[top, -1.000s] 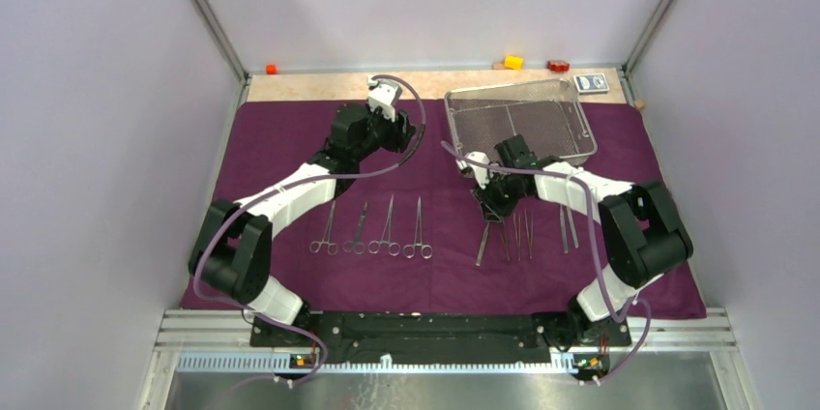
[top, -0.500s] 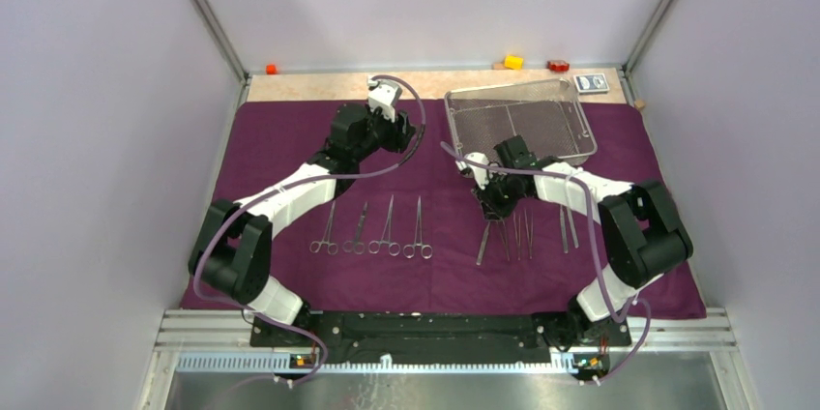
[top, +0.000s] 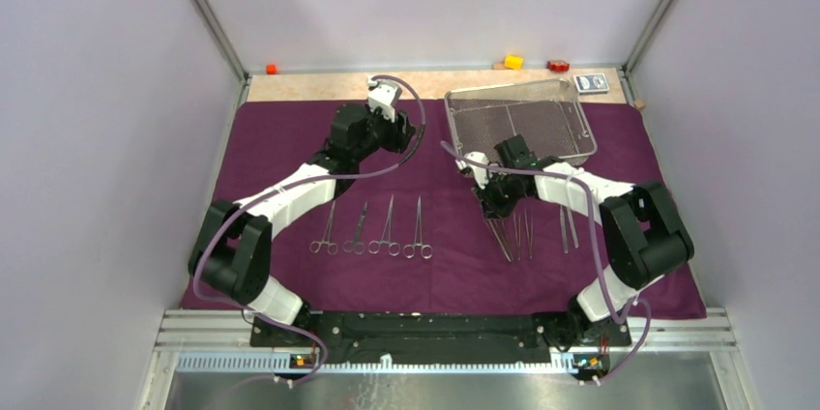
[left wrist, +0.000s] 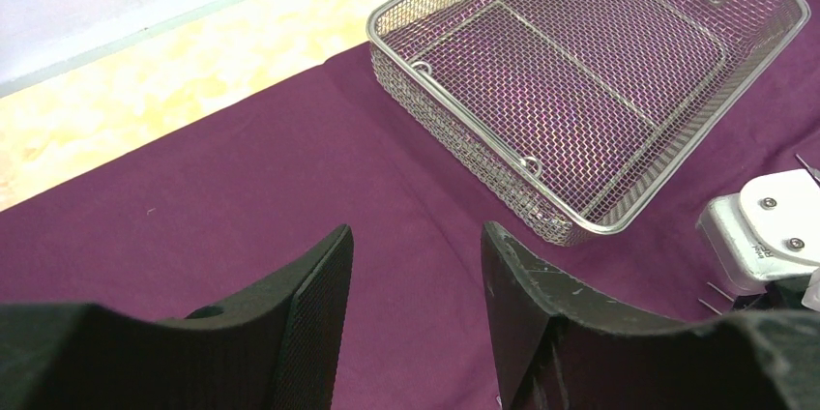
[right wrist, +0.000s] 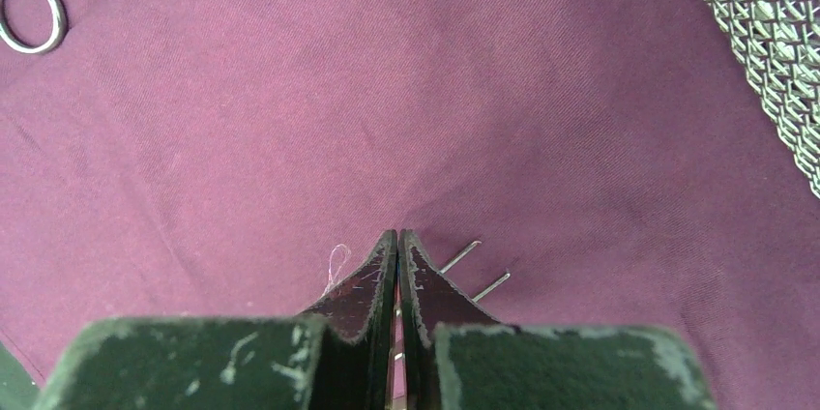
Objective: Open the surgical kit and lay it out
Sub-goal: Adjust the medical item in the surgical kit.
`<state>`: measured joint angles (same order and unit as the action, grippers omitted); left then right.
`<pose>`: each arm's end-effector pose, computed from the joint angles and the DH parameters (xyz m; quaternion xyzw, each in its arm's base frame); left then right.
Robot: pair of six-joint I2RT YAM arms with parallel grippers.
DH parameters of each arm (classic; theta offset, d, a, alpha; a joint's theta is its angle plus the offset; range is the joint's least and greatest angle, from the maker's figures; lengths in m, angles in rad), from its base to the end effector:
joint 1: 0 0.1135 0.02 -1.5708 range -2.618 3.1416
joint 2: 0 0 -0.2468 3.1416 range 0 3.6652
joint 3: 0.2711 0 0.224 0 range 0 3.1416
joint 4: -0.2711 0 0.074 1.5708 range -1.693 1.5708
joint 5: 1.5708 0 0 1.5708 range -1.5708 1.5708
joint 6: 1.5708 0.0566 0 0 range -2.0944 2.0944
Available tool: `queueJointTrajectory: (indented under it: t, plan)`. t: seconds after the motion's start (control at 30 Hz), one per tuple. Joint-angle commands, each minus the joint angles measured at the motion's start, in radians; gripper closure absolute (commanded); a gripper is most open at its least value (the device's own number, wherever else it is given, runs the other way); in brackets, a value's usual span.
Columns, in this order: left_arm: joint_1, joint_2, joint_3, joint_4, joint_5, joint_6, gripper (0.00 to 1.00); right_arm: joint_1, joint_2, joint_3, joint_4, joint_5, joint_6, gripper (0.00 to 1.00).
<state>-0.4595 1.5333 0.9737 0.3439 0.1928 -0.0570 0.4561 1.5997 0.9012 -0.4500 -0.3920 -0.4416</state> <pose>0.3107 -0.1659 0.2687 0.2141 0.7478 -0.2319 0.5841 0.2443 0.1439 0.1521 -0.4529 0.8464 0.1919 0.2042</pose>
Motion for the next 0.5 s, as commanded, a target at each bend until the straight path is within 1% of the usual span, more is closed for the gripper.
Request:
queueJointTrajectory:
  t: [0.0, 0.47]
  plan:
    - [0.002, -0.05, -0.007, 0.043, -0.002, -0.007, 0.43, 0.006, -0.046, 0.009, 0.022, -0.034, 0.013, 1.0]
    - [0.002, -0.045, -0.007, 0.044, -0.002, -0.005, 0.43, -0.016, -0.016, 0.043, 0.029, -0.044, 0.147, 1.0]
